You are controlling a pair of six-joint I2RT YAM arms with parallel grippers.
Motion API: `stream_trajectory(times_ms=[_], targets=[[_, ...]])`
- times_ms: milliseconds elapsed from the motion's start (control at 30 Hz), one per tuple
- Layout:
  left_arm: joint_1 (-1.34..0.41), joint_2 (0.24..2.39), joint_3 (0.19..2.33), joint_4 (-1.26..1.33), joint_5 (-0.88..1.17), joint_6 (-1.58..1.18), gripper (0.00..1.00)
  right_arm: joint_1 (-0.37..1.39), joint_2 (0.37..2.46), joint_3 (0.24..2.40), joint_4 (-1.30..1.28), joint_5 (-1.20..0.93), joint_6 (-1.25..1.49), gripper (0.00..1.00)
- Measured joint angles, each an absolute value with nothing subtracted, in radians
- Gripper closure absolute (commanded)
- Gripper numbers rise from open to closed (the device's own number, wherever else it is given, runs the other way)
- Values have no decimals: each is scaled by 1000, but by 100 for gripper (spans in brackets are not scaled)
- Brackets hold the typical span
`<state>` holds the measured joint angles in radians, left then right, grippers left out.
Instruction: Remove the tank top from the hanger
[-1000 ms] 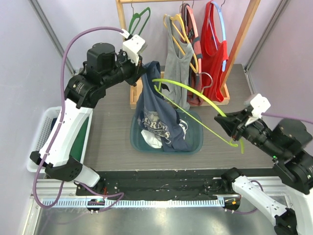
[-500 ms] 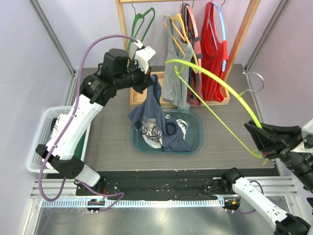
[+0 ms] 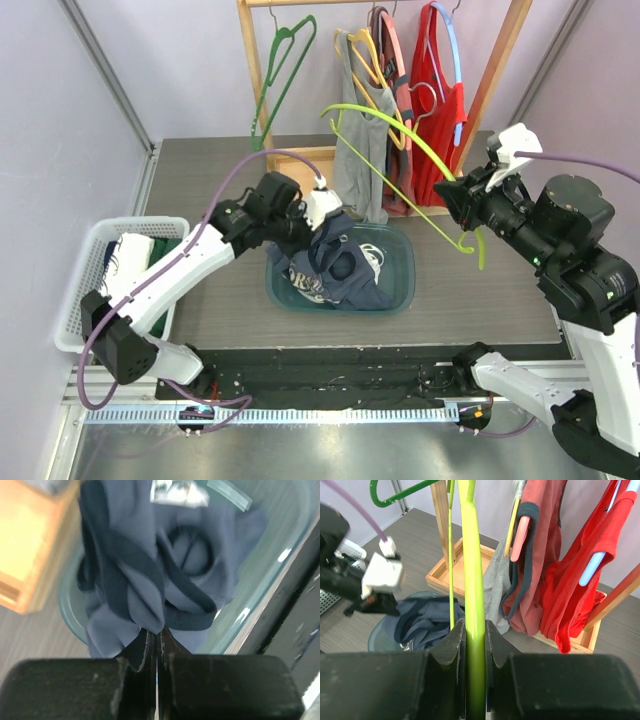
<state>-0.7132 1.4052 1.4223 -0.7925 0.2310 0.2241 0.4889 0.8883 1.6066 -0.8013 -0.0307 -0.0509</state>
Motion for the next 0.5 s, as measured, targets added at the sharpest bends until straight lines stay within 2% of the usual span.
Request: stream_trajectory(times_ms=[133,167,200,267,367,433,467,500], targets=[[-745,1407,1279,-769,153,273,99,489,917,1614,-792,-27,-46,99],[-755,1411,1248,-764,131,282,96,489,924,1624,-792,-27,-46,99],[-767,1415,1219,-756,111,294,87,489,929,1634,-791,-27,-44,99],[-783,1433,1180,-745,71,312,84,489,953,1664,-786,-26,-41,99],[-801,1473,1130,-708,10,334,66,489,1000,1729,-786,-23,-33,99],[-805,1499,1104,-685,-26,348,47,489,1031,1768,-782,-19,-31,99],[-805,1510,1097,-676,-43,353,28,489,1053,1790,-780,-10,-30,99],[-805,1519,1091,-665,-57,356,21,489,1073,1810,-776,-5,-29,99]])
